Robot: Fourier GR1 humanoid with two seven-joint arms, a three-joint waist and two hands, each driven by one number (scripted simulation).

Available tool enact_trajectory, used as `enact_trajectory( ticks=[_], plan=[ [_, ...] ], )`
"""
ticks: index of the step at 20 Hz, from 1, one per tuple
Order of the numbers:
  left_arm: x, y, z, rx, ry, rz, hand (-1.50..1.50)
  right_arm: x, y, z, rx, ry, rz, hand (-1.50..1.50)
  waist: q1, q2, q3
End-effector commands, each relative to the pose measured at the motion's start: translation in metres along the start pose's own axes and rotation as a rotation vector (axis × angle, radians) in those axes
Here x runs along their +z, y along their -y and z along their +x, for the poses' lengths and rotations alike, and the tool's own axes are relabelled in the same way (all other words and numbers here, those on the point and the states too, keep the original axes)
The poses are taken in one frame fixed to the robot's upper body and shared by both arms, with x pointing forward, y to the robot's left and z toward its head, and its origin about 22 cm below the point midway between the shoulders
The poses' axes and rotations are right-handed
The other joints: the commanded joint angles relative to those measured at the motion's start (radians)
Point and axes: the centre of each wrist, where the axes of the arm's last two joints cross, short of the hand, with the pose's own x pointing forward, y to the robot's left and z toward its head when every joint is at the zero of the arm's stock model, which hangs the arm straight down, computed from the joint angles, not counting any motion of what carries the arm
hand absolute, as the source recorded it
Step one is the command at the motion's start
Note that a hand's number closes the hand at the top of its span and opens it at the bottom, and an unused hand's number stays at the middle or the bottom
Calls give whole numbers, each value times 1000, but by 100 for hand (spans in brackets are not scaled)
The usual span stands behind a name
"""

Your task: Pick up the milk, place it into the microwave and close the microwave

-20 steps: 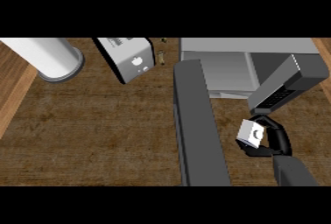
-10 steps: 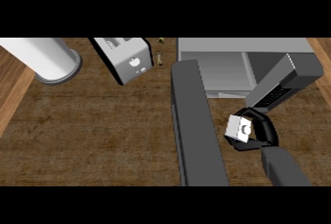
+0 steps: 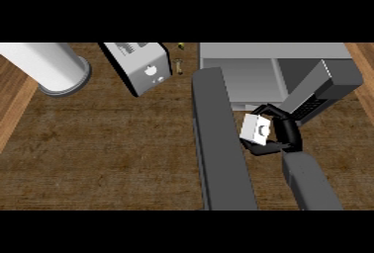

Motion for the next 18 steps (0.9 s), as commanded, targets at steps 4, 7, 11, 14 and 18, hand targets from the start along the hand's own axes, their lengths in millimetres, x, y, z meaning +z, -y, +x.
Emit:
enact_trajectory(
  ticks=[4, 7, 11, 14, 18],
  plan=[
    [-2, -5, 8, 17, 1, -2, -150, -50, -30, 33, 81, 28, -11, 150, 5, 3, 0],
    [-5, -2, 4, 27, -3, -8, -150, -80, -27, 41, 172, 11, -24, 150, 11, 6, 1],
    [6, -7, -1, 17, -1, -17, -150, -113, -29, 49, 271, -23, 7, 150, 31, 10, 1],
    [3, -16, -9, 5, 6, -16, -150, -123, -37, 46, 334, -37, -31, 150, 40, 15, 1],
    [1, -18, -11, 19, 0, -46, -150, -124, -32, 39, 422, -61, -49, 150, 54, 22, 2]
  ],
)
